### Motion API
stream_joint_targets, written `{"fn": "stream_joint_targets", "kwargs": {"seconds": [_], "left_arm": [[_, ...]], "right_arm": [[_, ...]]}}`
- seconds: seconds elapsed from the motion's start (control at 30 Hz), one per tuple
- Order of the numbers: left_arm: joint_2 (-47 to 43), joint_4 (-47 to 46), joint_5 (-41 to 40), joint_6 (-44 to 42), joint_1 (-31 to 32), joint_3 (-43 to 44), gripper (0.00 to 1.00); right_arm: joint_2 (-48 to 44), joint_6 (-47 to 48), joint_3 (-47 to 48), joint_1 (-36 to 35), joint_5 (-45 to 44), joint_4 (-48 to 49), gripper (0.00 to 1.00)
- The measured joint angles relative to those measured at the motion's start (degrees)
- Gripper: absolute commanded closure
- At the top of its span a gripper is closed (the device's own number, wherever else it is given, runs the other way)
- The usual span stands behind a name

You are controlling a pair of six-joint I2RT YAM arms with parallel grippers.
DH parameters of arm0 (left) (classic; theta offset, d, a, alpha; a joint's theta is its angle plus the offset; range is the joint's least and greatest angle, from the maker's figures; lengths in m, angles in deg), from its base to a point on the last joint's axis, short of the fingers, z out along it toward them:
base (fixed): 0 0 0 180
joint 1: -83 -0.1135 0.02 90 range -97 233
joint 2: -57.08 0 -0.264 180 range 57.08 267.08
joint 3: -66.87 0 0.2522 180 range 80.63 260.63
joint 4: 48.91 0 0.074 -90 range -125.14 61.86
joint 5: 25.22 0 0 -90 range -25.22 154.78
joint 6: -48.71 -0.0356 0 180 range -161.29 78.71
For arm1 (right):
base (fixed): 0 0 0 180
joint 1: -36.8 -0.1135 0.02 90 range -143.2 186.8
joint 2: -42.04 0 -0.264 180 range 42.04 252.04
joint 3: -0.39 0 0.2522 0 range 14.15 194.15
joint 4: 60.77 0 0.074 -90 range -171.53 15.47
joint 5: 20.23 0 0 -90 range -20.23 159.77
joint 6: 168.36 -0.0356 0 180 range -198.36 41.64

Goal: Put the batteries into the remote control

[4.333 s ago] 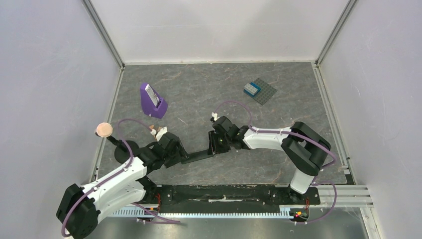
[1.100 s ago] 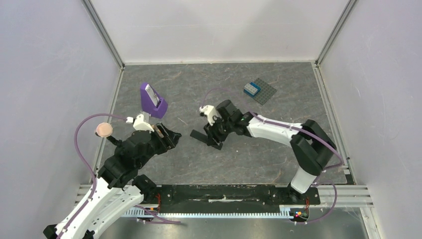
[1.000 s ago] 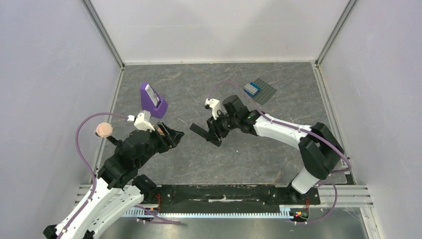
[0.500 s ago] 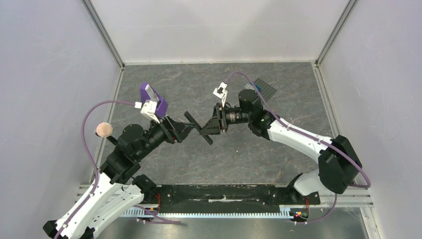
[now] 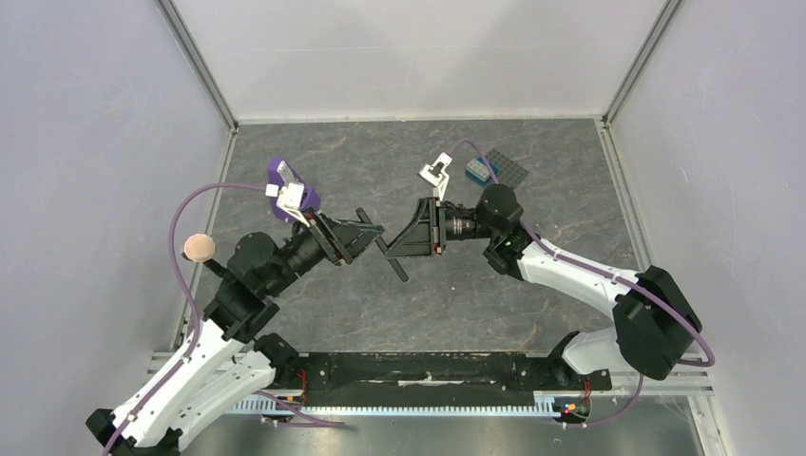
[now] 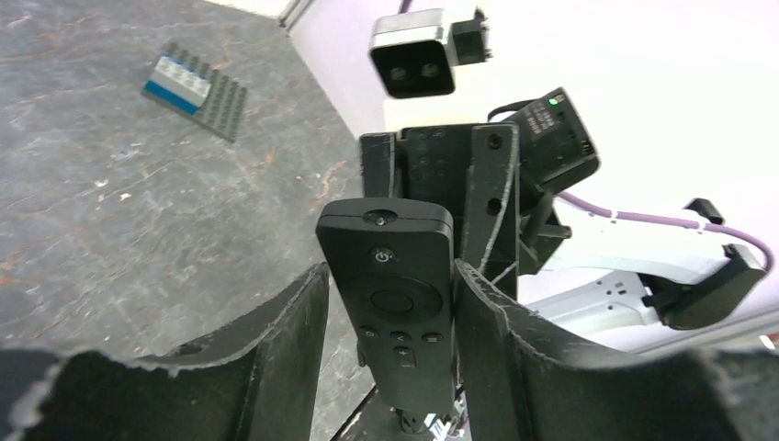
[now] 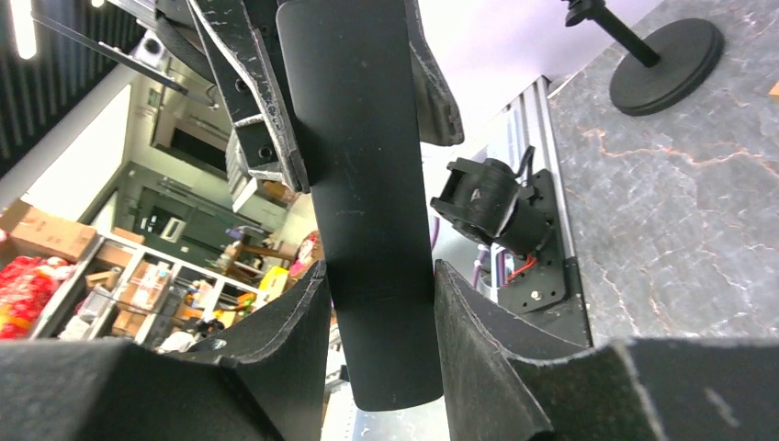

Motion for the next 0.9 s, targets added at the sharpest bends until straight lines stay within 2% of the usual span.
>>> {"fn": "stream_joint_targets", "kwargs": {"seconds": [0.1,0.17,0.2,0.27,0.3,0.37,0.47,0.53,0.63,0.77,0.9], "left_arm": [[-0.04,-3.96,1.20,2.10,0.02,-1.64,0.57],[0.02,-5.64,1.84,3.69,0.02,-2.43,0.67],[0.13,-6.16,2.08,4.22,0.02,-2.71,0.78],[0.17,-7.02,2.43,5.09,0.02,-3.19,0.93],[0.17,-7.37,2.45,5.38,0.00,-3.39,0.98],[0.17,-7.69,2.43,5.84,0.00,-3.61,0.98],[0.24,-6.34,1.88,5.81,0.00,-3.65,0.98],[0.61,-2.71,-0.22,5.53,0.00,-3.39,0.98],[2.32,5.31,-5.14,4.63,0.00,-1.95,0.98],[7.17,16.37,-13.33,3.43,-0.07,0.92,0.98],[15.26,23.02,-18.86,2.93,-0.15,2.62,0.98]], "right_arm": [[0.26,-4.44,-1.73,0.07,0.24,4.79,0.69],[0.66,-6.91,-2.89,0.09,0.17,8.07,0.69],[0.96,-7.87,-3.30,0.09,0.22,9.46,0.68],[1.42,-9.25,-3.52,0.09,0.22,10.80,0.61],[1.49,-9.70,-3.52,0.09,0.22,10.93,0.55],[1.51,-10.05,-3.52,0.09,0.15,10.93,0.33],[1.29,-8.85,-3.52,0.15,-1.01,9.31,0.18],[0.20,-4.74,-3.50,0.35,-3.37,3.96,0.15],[-2.32,4.52,-2.43,0.94,-10.12,-10.14,0.13],[-6.88,14.45,-1.81,2.12,-23.34,-26.99,0.12],[-11.96,20.46,-2.62,2.99,-35.67,-38.73,0.12]]}}
